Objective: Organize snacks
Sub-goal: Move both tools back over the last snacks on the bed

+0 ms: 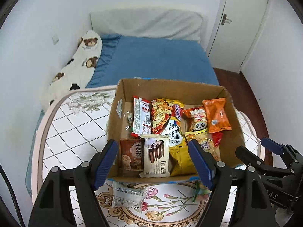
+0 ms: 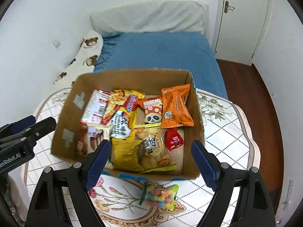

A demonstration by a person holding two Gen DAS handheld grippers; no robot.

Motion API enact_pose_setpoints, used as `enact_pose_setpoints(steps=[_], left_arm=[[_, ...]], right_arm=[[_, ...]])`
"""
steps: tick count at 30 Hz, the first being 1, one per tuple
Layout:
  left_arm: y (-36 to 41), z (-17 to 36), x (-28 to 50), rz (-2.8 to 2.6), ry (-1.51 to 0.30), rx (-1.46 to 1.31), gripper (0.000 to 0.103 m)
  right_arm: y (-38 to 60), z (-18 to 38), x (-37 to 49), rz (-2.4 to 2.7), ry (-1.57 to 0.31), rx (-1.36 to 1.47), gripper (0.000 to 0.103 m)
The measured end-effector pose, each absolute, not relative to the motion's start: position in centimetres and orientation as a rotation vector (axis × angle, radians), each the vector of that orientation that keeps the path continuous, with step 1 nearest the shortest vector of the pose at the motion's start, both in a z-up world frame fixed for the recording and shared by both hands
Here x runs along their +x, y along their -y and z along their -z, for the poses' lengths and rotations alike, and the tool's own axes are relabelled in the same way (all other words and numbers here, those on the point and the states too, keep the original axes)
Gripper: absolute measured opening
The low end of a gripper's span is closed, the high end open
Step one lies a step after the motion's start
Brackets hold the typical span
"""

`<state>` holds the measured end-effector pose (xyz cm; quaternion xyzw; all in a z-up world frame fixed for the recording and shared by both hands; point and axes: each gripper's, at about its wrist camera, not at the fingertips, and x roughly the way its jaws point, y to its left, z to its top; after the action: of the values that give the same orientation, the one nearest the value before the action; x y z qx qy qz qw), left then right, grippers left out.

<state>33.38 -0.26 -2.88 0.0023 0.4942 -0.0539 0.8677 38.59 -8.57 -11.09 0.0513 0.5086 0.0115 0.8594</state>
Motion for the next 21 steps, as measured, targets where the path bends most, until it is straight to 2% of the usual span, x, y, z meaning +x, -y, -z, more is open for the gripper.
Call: enact_pose_setpoints(steps=[11,15,17,18,19,21], left_arm=[[-0.4,0.4,29.2,0.103,-0.961,-0.002,0.076],[-2.0,3.2,28.1,0.044,-1.007,-0.023,0.076],[-2.9,5.8,27.5,0.016,-1.061,-0.023,0.076],[-3.4,7.3,27.4,0.000,-1.098,-0.018,0.076],[-3.8,8.4,27.2,-0.007,-1.126,-0.014,0.076],[-5.0,11.6,26.7,-0.036,-1.196,-0.009,0.076]], right_arm=[[8.6,7.1,33.6,-0.044,-0.970,0.151,0.089],[9.3,9.8,32.3,-0.046,-1.047,0.190,0.089],[9.9,12.8,31.8,-0.042,-1.116,0.226,0.087],[10.2,14.2,31.6,-0.040,-1.146,0.232,0.077],[10.4,15.9,31.4,-0.039,-1.184,0.238,0.060],[11.2,19.8,31.3,-0.029,-1.265,0.295,0.058]])
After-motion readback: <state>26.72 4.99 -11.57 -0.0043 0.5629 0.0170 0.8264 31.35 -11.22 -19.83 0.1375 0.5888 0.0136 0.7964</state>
